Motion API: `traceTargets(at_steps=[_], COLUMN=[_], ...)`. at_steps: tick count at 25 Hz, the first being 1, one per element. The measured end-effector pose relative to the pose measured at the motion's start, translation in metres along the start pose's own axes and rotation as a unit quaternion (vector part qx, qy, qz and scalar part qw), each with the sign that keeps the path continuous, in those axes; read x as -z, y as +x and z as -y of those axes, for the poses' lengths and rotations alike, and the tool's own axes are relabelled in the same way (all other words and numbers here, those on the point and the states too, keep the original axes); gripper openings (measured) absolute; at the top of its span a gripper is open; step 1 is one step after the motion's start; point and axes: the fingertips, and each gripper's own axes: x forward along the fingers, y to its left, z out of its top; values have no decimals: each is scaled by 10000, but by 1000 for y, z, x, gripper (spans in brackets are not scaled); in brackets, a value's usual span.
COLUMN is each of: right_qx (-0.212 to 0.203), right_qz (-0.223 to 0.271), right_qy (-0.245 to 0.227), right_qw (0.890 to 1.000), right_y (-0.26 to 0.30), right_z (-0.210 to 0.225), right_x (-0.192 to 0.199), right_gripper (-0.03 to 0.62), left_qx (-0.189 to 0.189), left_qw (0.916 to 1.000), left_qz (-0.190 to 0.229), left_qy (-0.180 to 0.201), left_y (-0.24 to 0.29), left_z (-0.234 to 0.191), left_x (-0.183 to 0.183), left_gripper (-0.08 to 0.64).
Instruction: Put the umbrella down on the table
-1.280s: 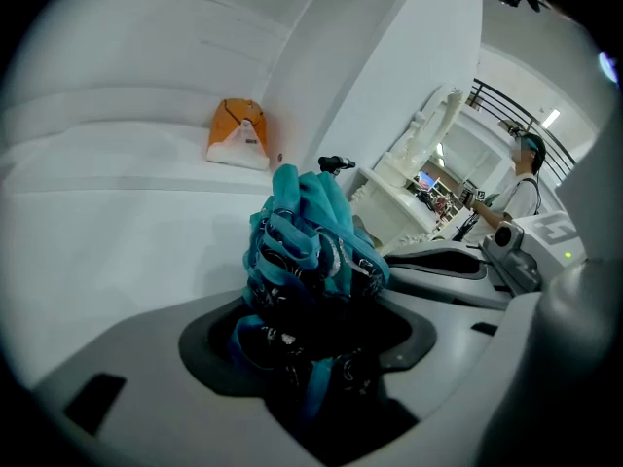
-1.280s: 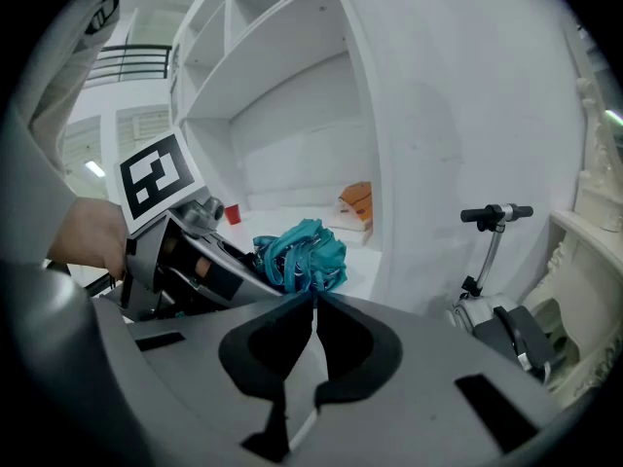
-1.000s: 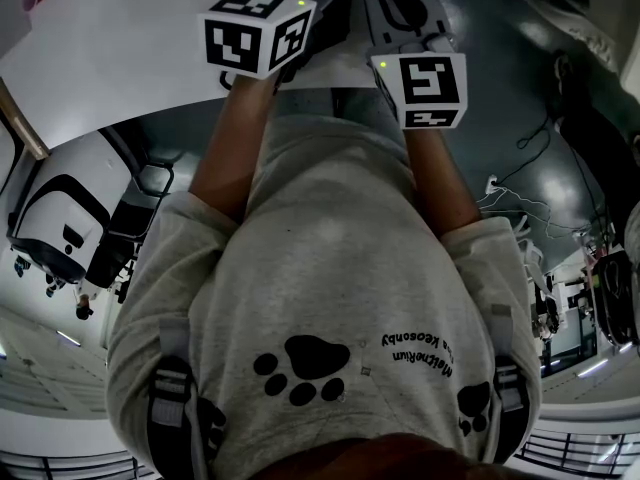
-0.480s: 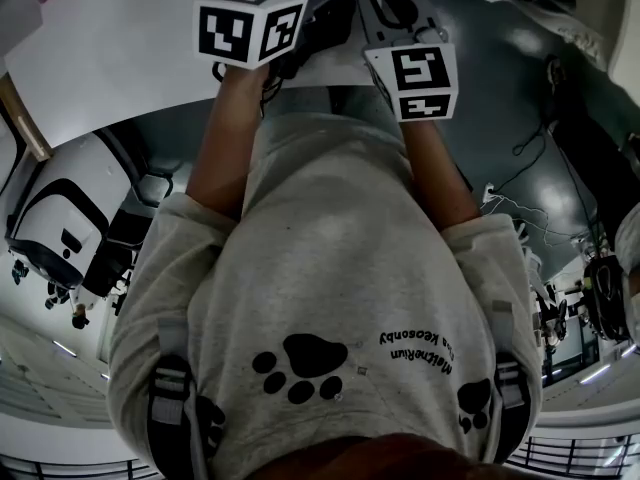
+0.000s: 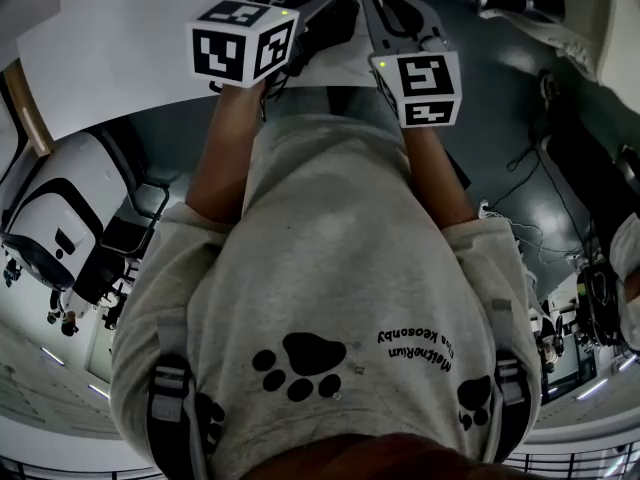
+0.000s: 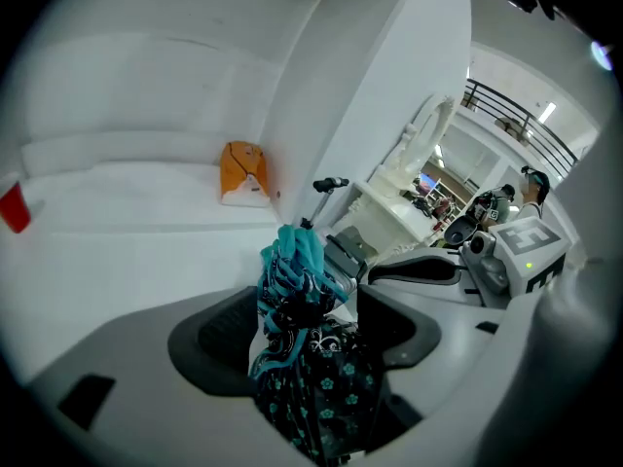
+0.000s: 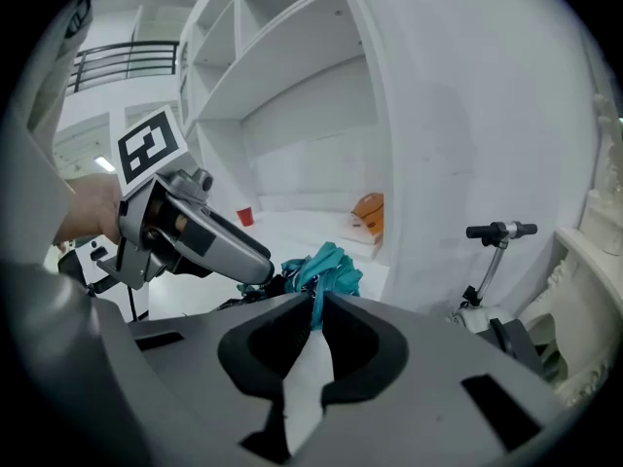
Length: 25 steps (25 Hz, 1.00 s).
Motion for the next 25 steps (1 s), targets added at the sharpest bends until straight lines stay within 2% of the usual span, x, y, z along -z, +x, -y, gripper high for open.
traceTargets(at_steps=[3,8,15,20,22,25], right_qx=[58,170,320,352,339,353], right_qz=[147,585,1043,1366,1486,1736], right_qy=[-115,-362,-550,-683,-755,-869], right_qw=[9998,9975,9925,9876,9854,9803], right_y=[-11,-31,-64,-84,-93,-110], right_z=[-2,-10,-27,-37,-43,-52], right_x=[-10,-33,-64,-85,-92,-106], right_gripper=[43,43,43,43,43,43], left_qx=[-105,-43,-42,-16,-49,-101], left_qw=[9985,9875,9706,9524,9454,9343], left_qz=[539,1561,2314,2873,3050,3335], left_qy=[-18,216,667,1021,1145,1258], left_y=[-18,-50,-90,-116,-126,-145], left_z=[3,18,49,76,86,98], left_x=[-15,-40,-55,-65,-67,-69], left_gripper=[307,307,307,302,263,137])
